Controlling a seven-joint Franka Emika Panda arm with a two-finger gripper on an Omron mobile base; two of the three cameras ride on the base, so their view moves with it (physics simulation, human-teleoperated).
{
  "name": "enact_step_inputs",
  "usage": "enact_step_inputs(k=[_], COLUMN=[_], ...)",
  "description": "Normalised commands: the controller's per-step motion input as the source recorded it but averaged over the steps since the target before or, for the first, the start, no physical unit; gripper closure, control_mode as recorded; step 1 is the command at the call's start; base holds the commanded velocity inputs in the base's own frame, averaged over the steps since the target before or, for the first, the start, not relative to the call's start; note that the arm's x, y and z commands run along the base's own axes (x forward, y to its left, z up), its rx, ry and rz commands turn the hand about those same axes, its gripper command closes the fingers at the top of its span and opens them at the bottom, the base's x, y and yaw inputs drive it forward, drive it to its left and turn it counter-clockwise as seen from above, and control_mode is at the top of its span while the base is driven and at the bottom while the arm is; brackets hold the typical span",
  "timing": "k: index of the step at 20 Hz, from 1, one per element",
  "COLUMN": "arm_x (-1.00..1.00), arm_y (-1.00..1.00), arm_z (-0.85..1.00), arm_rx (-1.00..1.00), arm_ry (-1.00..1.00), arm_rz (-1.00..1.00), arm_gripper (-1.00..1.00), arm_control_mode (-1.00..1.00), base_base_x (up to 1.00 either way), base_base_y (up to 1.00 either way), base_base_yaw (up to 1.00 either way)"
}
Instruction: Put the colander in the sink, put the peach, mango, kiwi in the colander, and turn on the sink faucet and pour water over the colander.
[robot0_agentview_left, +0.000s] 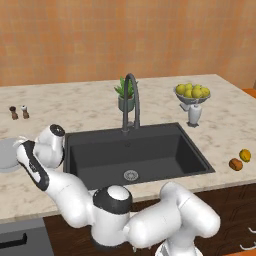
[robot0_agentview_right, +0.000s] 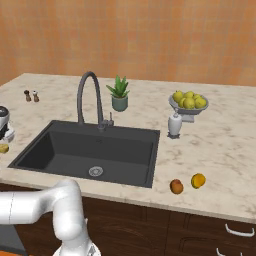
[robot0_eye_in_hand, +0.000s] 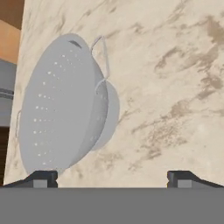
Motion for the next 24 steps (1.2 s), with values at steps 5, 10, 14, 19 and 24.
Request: enact_step_inputs(k=[5,10,14,19,24], arm_x=[0.45,0.55,0.34,0.05,0.00], arm_y=[0.37,0.18,0.32,0.25,-0.32], arm_z=[0.00,-0.03,-0.18,-0.24,-0.28], arm_rx=[0.04,0.02,0.00,0.00,0.05], arm_ry=[0.00,0.01,0.04,0.04,0.00], arm_rz=[-0.03,-0.06,-0.08,-0.11,-0.18], arm_gripper=[-1.00,-1.00,-1.00,1.00,1.00], arm_control_mode=[-1.00,-1.00,-1.00,-1.00,-1.00], base_base_x=[0.00,0.00,0.00,0.00,0.00], base_base_y=[0.00,0.00,0.00,0.00,0.00], base_base_yaw=[0.00,0.00,0.00,0.00,0.00])
